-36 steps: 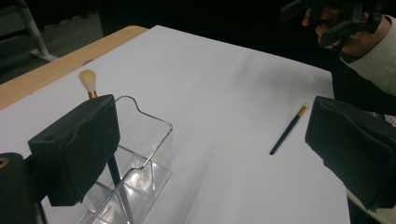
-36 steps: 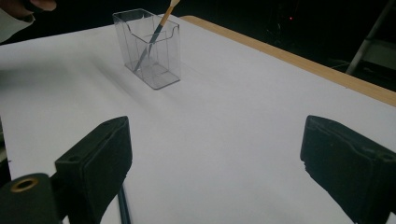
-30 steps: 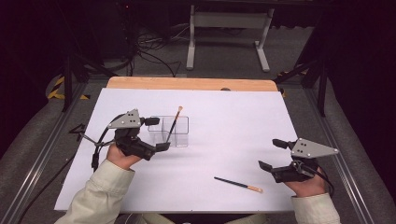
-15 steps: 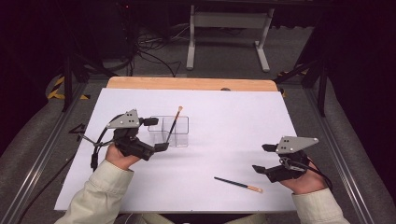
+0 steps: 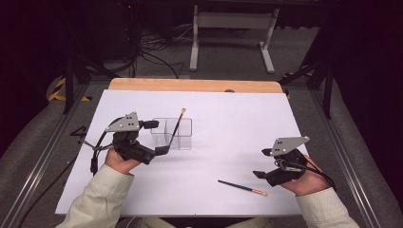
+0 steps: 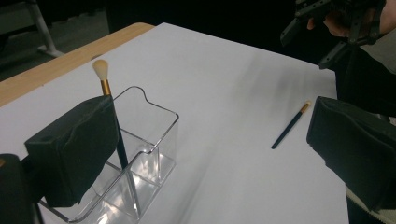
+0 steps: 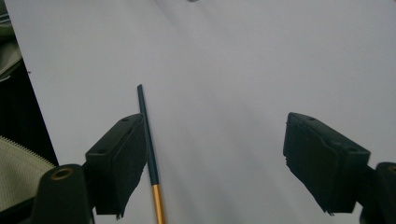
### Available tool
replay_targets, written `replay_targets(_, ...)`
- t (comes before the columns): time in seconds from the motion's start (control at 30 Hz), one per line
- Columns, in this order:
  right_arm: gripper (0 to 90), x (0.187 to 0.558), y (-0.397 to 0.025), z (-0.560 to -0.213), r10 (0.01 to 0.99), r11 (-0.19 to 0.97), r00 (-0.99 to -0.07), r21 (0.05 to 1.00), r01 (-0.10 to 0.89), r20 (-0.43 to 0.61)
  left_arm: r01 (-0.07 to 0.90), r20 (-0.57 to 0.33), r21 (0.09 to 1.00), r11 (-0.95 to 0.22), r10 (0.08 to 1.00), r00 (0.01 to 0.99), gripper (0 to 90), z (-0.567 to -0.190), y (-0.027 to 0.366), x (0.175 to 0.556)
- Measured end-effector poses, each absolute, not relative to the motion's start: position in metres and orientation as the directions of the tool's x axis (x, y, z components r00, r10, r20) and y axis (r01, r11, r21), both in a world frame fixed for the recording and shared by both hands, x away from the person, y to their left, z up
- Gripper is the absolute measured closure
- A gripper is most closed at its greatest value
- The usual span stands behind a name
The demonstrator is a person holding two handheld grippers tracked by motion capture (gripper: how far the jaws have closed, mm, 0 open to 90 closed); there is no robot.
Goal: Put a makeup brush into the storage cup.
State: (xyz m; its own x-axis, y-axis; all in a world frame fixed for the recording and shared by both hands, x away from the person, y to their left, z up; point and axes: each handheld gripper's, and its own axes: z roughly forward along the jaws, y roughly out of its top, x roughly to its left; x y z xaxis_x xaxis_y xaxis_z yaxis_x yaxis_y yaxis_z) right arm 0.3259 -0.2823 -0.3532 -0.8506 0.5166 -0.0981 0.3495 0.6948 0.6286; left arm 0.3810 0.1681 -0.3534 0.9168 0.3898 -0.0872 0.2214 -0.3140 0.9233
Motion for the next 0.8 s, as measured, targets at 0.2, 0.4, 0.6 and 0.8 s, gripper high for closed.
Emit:
replay_targets(0.2, 18.7, 0.329, -0.274, -0.354, 0.492, 0.725, -0.865, 0.598, 0.342, -0.103, 0.226, -0.086, 0.923, -0.313, 0.405, 0.910, 2.8, -0.354, 0.173, 0.378)
replay_targets(0.4, 16.7, 0.333, -0.265, -0.356, 0.467, 0.748, -0.878, 0.575, 0.331, -0.102, 0.229, -0.083, 0.923, -0.310, 0.421, 0.903, 2.8, -0.354, 0.180, 0.374)
replay_targets(0.6, 13.1, 0.335, -0.256, -0.359, 0.449, 0.774, -0.888, 0.540, 0.329, -0.103, 0.235, -0.086, 0.922, -0.307, 0.431, 0.898, 2.8, -0.354, 0.184, 0.371)
replay_targets(0.8, 9.4, 0.335, -0.250, -0.361, 0.431, 0.786, -0.896, 0.531, 0.316, -0.105, 0.236, -0.085, 0.922, -0.308, 0.434, 0.897, 2.7, -0.354, 0.186, 0.370)
